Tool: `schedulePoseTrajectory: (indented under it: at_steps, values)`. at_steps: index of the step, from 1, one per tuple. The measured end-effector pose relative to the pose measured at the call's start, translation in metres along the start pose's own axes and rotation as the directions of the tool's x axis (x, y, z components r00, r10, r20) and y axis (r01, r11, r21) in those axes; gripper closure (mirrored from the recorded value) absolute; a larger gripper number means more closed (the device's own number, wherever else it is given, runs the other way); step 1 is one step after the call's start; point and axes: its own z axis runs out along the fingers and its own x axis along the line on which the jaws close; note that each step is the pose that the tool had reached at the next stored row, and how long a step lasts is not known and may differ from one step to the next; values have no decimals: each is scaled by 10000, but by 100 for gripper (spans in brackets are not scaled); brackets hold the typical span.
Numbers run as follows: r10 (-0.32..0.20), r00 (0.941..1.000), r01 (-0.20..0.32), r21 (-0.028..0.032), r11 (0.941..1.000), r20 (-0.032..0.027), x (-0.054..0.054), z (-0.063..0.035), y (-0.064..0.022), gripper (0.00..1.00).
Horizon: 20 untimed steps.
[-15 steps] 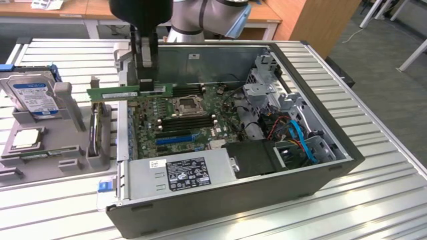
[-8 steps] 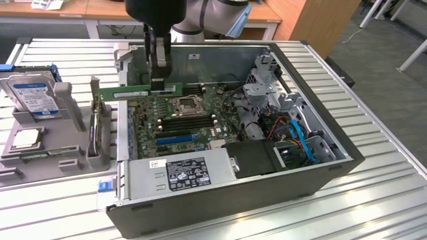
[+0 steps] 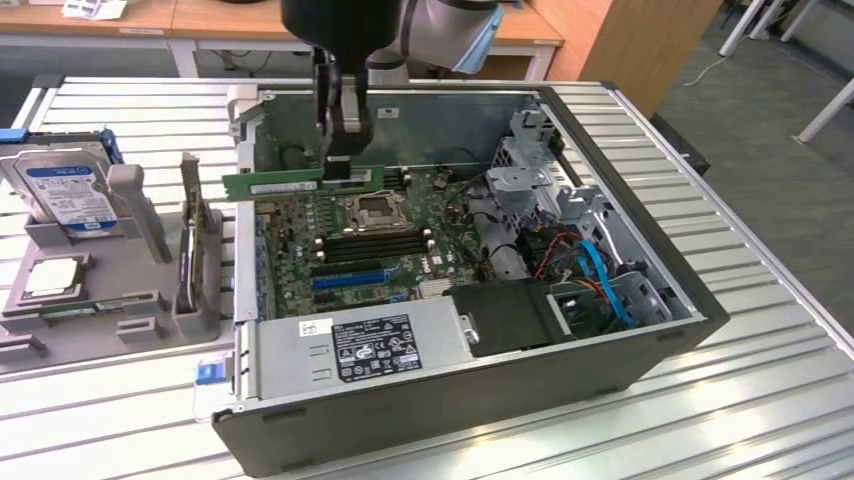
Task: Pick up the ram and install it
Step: 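Insert the ram into the slot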
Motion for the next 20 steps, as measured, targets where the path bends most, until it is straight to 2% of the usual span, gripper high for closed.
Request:
schedulePoseTrajectory:
  at_steps: [20]
  values:
    - [1,10000,-1,0,10000,-1,2,-14,-454,88]
